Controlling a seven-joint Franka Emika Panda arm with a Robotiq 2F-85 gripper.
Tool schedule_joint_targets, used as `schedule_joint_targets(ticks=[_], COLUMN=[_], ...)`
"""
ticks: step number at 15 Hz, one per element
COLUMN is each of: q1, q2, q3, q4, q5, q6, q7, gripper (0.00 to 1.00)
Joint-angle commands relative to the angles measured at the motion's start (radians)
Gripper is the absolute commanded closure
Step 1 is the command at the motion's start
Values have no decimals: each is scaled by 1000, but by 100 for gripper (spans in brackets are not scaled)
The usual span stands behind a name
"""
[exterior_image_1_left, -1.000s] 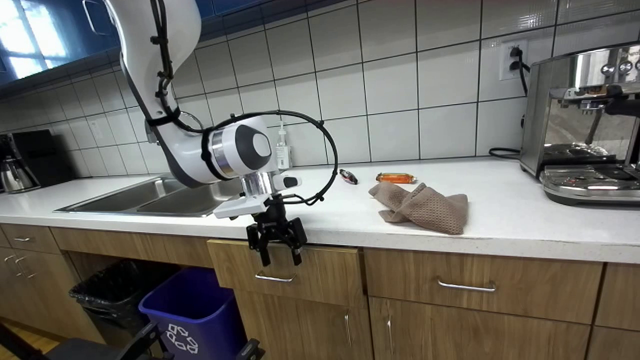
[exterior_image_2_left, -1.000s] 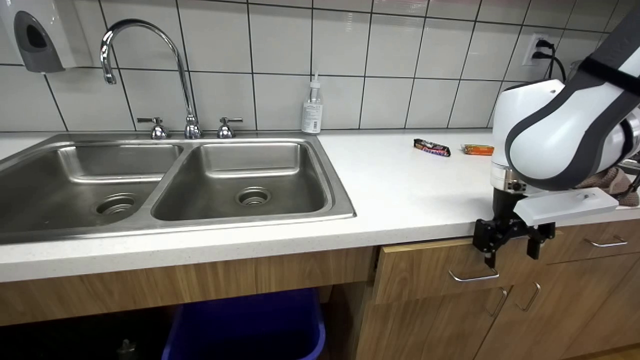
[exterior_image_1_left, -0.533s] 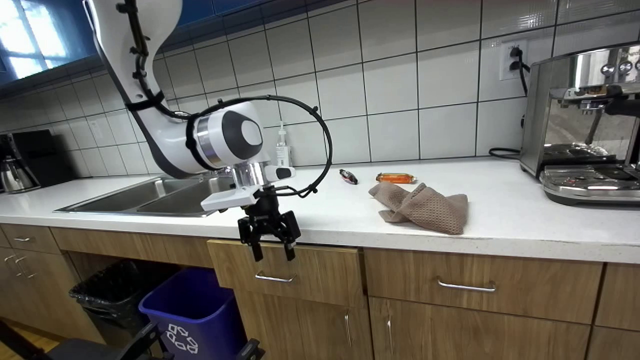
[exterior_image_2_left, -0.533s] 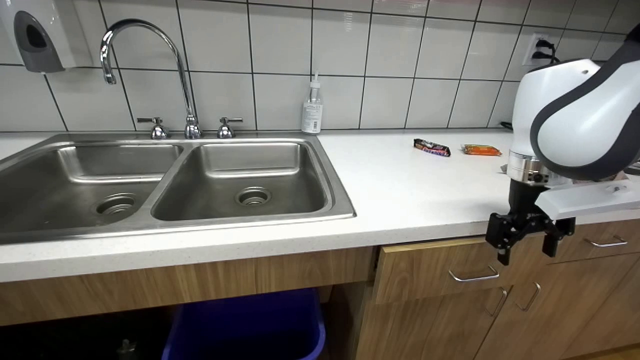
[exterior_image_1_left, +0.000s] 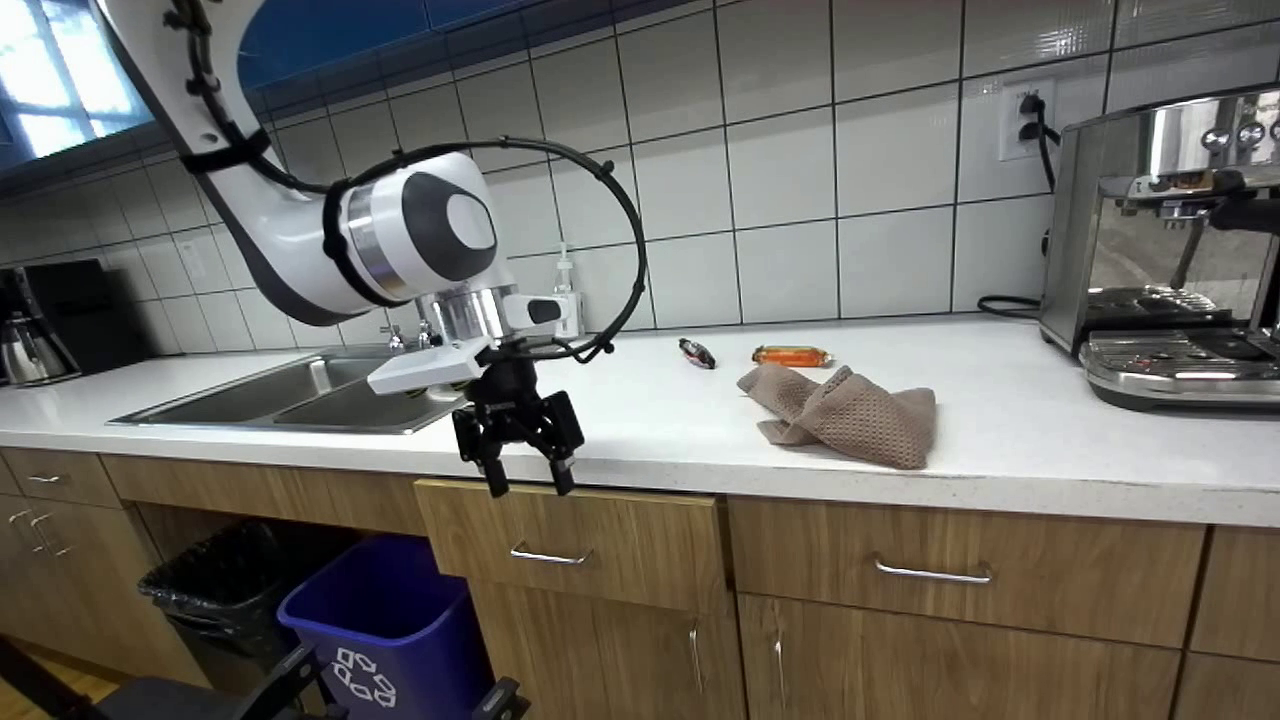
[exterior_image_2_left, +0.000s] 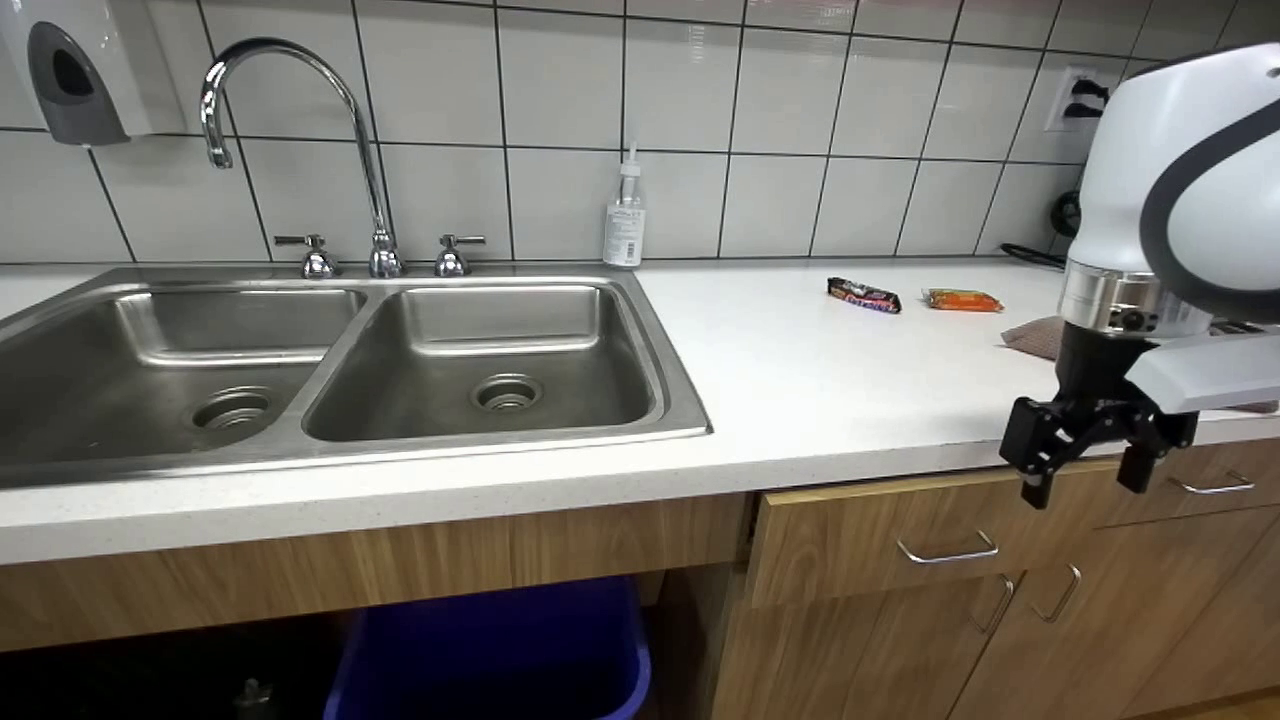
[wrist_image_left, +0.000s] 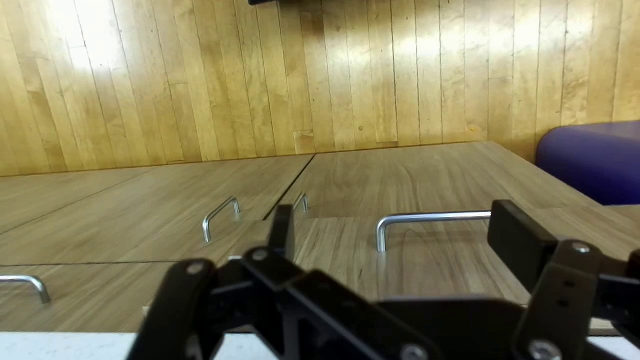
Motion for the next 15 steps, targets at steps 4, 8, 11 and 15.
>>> schedule_joint_targets(ticks=[4, 8, 11, 15], q1=[-34, -60, -76, -96], q2=[-200, -299, -384, -374], q3=[34, 77, 113, 149], q4=[-112, -156, -196, -180], q5=[-83, -75, -48, -20], q6=[6, 5, 3, 3], q7=[87, 91, 77, 43], gripper=[0, 0, 0, 0])
